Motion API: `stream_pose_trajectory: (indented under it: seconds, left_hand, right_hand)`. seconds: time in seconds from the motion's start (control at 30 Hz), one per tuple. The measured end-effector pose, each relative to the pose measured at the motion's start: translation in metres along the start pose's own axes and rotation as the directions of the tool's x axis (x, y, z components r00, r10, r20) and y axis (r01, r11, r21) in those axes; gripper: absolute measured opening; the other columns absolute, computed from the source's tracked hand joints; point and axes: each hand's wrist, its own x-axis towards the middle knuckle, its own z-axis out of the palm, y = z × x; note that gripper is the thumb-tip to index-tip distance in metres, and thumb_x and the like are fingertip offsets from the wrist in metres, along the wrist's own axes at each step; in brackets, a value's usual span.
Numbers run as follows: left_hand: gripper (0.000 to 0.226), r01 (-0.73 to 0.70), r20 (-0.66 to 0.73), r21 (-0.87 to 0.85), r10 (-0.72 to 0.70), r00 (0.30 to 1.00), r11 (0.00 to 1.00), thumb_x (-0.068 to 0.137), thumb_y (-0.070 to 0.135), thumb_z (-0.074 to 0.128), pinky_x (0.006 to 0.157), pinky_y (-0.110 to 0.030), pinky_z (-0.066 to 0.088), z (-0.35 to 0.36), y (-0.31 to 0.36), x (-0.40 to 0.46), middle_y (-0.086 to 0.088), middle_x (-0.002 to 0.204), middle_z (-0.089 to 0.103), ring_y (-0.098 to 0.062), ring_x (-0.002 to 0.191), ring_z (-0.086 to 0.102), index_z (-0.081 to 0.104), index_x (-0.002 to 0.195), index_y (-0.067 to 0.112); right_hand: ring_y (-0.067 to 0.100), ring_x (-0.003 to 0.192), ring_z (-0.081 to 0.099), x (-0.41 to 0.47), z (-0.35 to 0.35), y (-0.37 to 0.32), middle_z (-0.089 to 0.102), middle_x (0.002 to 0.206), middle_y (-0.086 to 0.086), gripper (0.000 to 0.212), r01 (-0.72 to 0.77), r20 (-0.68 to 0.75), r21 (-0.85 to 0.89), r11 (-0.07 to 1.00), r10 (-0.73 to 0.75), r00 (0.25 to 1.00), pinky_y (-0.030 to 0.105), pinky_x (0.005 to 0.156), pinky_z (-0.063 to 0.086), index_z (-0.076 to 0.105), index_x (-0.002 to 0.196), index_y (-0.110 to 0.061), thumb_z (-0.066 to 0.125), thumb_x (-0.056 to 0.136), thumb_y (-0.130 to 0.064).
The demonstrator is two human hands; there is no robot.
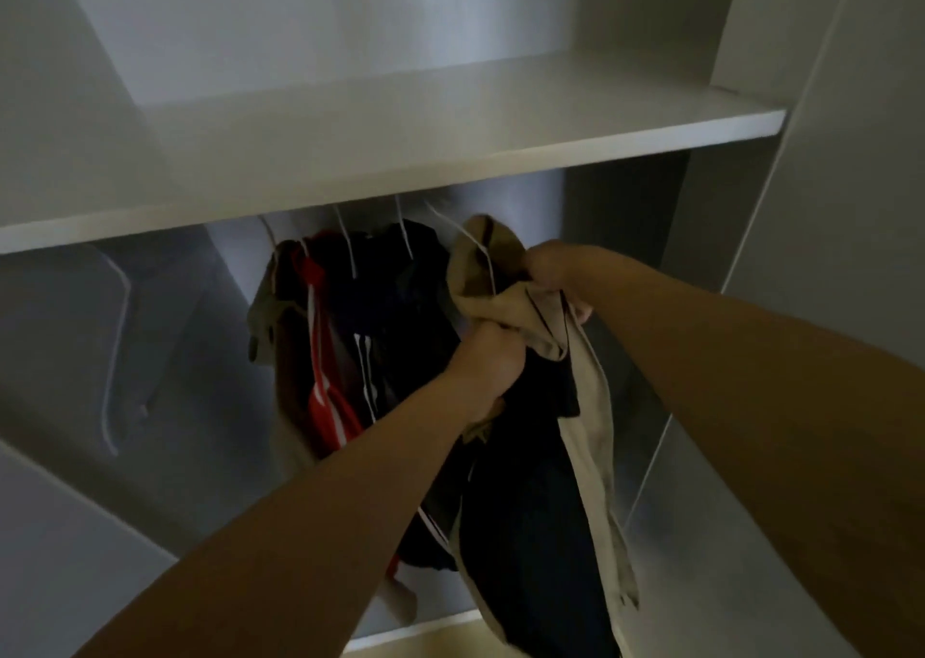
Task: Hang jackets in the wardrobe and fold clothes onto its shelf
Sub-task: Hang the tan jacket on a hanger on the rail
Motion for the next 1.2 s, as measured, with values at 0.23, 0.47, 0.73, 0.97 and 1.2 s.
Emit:
stream_pose_trajectory:
  seconds: [0.23, 0.47, 0.73, 0.97, 1.2]
  left_hand:
    - [0.030, 0.005, -0.125, 0.067, 0.003, 0.992, 0.998, 0.105, 0.009, 0.034, 0.082, -0.025, 0.044, -0.006, 0.023, 0.067, -0.013, 0.091, 0.054, -0.023, 0.081, 0.052, 0.058, 0.088, 0.008]
    - [0.030, 0.343, -0.090, 0.152, -0.333, 0.939, 0.927, 0.103, 0.025, 0.042, 0.071, -0.038, 0.052, 0.000, 0.002, 0.118, -0.018, 0.135, 0.049, -0.035, 0.115, 0.051, 0.055, 0.120, 0.004]
    - [0.039, 0.351, -0.087, 0.275, -0.341, 0.936, 0.895, 0.100, 0.028, 0.046, 0.063, -0.034, 0.050, -0.003, -0.018, 0.111, -0.008, 0.080, 0.051, -0.021, 0.068, 0.051, 0.055, 0.127, 0.001]
    - [0.034, -0.065, -0.057, 0.840, 0.205, 0.977, 0.539, 0.102, 0.022, 0.039, 0.092, -0.035, 0.043, -0.007, 0.002, 0.023, -0.014, 0.125, 0.056, -0.030, 0.115, 0.054, 0.049, 0.129, 0.004]
    - [0.037, -0.276, -0.038, 0.777, 0.481, 0.876, 0.566, 0.100, 0.029, 0.041, 0.096, -0.041, 0.043, -0.004, -0.020, -0.084, -0.014, 0.128, 0.053, -0.030, 0.114, 0.050, 0.047, 0.130, 0.007]
  right_hand:
    - [0.023, 0.091, 0.054, 0.062, -0.001, 0.007, 0.059, 0.116, 0.015, 0.027, 0.107, -0.163, 0.592, 0.799, -0.012, 0.987, 0.023, 0.063, 0.041, 0.058, 0.117, -0.003, 0.040, 0.100, -0.014]
    - [0.016, 0.075, 0.049, 0.078, 0.017, 0.044, 0.052, 0.126, 0.023, 0.037, 0.145, -0.201, 0.480, 0.865, -0.052, 0.978, 0.022, 0.061, 0.037, 0.051, 0.130, 0.004, 0.038, 0.101, -0.015]
    - [0.032, 0.115, 0.054, 0.061, 0.039, 0.064, 0.051, 0.134, 0.023, 0.028, 0.040, -0.123, 0.311, 0.950, -0.002, 0.992, 0.039, 0.100, 0.043, 0.055, 0.119, 0.004, 0.040, 0.099, -0.009]
    - [0.031, 0.127, 0.046, -0.011, 0.027, 0.071, 0.040, 0.147, 0.014, 0.049, 0.112, -0.159, 0.128, 0.986, -0.091, 0.983, 0.033, 0.099, 0.041, 0.037, 0.144, -0.007, 0.046, 0.097, -0.015]
    - [0.031, 0.128, 0.045, -0.146, 0.022, 0.098, 0.041, 0.146, 0.015, 0.054, 0.159, -0.223, -0.106, 0.982, -0.179, 0.958, 0.028, 0.097, 0.037, 0.032, 0.148, -0.011, 0.047, 0.095, -0.013]
